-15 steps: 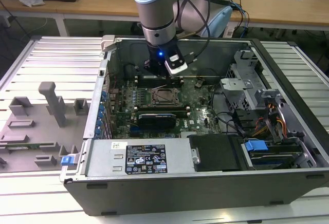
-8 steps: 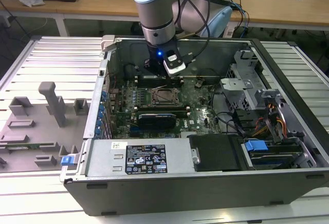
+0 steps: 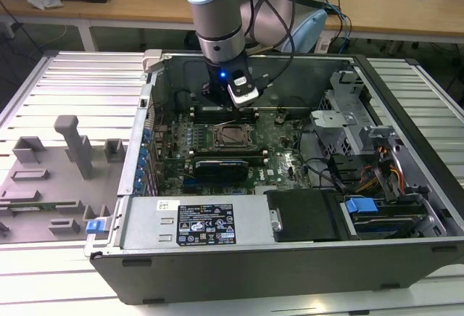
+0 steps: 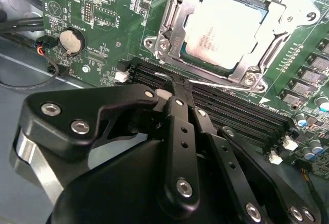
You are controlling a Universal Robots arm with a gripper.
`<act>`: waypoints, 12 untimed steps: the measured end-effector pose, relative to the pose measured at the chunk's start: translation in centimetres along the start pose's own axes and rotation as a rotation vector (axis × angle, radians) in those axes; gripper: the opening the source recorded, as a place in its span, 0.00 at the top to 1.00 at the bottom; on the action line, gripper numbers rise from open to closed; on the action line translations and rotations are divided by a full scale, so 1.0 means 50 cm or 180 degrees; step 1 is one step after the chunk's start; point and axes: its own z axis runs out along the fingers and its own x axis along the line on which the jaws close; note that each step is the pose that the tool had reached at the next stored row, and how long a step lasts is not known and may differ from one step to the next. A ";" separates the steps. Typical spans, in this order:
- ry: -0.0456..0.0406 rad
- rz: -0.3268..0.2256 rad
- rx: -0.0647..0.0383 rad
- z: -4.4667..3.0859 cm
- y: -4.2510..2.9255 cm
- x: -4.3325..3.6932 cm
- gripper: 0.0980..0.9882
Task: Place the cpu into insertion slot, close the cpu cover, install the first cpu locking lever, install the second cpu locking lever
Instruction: 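Install the first cpu locking lever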
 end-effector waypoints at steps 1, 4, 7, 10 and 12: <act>-0.0002 0.0005 0.0004 0.000 0.001 0.001 0.99; -0.0011 0.0018 0.0036 0.003 0.001 0.003 0.99; -0.0019 0.0023 0.0066 0.007 0.001 0.004 0.99; -0.0022 0.0032 0.0075 0.011 0.006 0.006 0.99; -0.0026 0.0037 0.0085 0.012 0.006 0.006 0.99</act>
